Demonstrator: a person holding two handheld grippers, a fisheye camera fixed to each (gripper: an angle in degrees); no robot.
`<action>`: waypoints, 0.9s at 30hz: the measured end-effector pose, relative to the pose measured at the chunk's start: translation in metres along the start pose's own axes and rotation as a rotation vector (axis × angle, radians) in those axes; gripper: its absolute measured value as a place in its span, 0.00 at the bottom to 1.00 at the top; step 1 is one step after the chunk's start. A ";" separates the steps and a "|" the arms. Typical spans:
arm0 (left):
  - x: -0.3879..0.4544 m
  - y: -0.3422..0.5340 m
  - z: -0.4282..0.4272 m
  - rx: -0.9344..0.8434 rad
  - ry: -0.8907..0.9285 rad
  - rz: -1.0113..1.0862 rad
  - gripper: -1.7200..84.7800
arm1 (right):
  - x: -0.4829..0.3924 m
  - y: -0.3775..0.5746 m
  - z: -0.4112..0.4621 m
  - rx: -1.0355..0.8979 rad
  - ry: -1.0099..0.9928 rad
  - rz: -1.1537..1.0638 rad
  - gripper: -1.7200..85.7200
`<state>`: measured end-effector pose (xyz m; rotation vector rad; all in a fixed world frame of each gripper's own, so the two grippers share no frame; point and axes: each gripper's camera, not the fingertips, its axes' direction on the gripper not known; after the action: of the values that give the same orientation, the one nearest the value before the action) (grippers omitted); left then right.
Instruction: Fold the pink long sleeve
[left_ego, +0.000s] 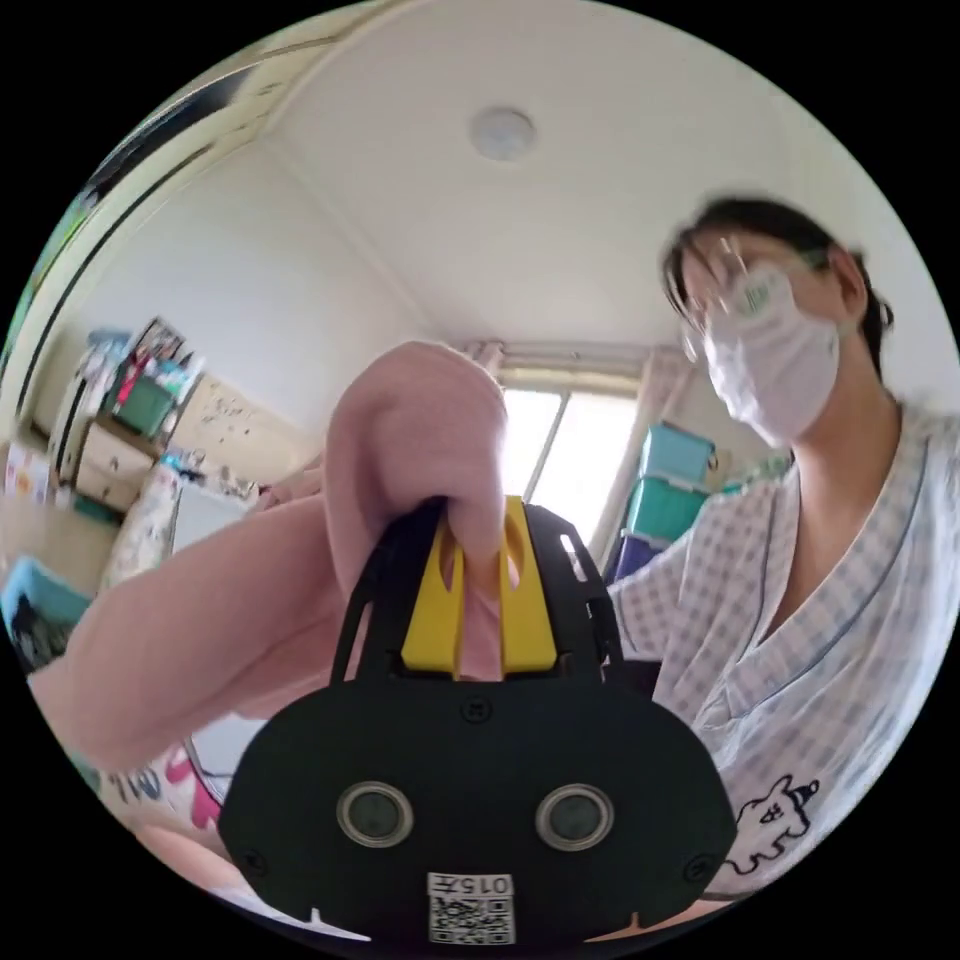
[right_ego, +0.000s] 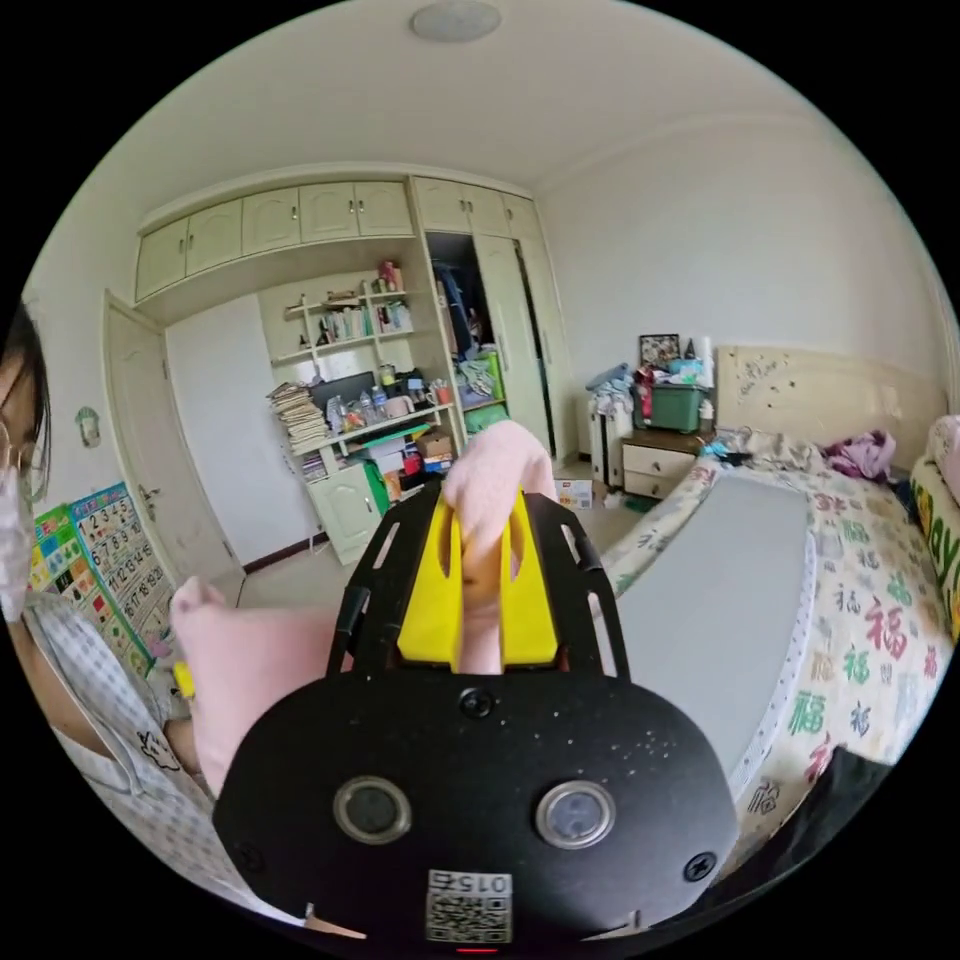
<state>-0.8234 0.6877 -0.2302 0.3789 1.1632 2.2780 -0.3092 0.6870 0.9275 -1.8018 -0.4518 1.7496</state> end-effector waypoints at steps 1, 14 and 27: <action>0.009 -0.001 0.015 -0.020 -0.004 0.023 0.07 | 0.003 -0.010 -0.001 -0.014 0.001 -0.017 0.08; -0.044 0.166 0.304 -0.818 0.030 -0.524 0.25 | 0.100 0.034 0.062 -0.589 -0.087 -0.086 0.10; -0.237 0.055 0.096 -0.492 -0.365 -0.493 0.20 | 0.060 0.313 -0.031 -0.923 -0.166 0.028 0.23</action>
<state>-0.6049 0.5858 -0.1295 0.2612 0.4268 1.8683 -0.3214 0.4756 0.6869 -2.2331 -1.4963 1.8600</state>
